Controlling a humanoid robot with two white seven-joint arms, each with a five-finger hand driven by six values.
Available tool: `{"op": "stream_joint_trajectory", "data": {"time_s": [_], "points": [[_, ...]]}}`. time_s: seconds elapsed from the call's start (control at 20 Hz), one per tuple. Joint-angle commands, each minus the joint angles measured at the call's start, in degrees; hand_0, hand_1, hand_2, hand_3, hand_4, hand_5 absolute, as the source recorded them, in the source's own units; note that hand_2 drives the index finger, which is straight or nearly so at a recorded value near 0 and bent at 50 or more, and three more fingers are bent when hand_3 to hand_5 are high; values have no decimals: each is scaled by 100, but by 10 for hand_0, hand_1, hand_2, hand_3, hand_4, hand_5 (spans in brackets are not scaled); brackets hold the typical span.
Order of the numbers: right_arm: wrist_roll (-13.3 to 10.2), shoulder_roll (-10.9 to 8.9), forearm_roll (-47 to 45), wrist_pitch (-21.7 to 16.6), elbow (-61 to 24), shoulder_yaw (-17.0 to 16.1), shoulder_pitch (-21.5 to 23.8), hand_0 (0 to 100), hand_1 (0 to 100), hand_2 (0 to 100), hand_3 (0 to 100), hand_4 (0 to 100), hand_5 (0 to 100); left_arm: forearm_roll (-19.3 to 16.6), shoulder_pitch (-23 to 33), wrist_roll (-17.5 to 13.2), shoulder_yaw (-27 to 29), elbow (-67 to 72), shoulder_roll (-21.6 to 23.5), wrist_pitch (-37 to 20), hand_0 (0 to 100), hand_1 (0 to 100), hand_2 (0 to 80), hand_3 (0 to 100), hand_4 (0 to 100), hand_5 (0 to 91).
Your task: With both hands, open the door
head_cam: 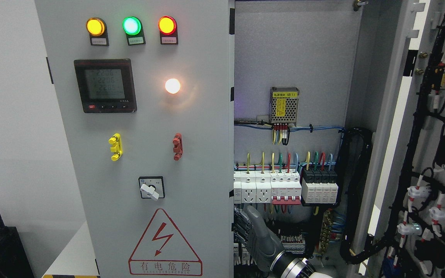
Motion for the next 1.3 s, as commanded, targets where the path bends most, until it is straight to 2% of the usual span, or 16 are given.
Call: {"op": "stream_joint_trajectory", "data": {"time_s": [0.0,0.1,0.2,1.25], "points": [[37,-10,-12,-2,25,-8,-17,0,0,0,0,0,0,5,0,-2,0,0,0,-2,0,0,0,0,43,0],[46,-10,-12,-2,34,-8,-34,0,0,0,0,0,0,5,0,-2,0,0,0,-2,0,0,0,0,43,0],[168,-10,-21,7,43,-8,-43,0,0,0,0,0,0,-3,0,-2,0,0,0,-2,0,0,0,0,43,0],[204,-10,-144,69,43,-17,-87,0,0,0,0,0,0,-3,0,-2,0,9,0,-2,0,0,0,0,43,0]]}}
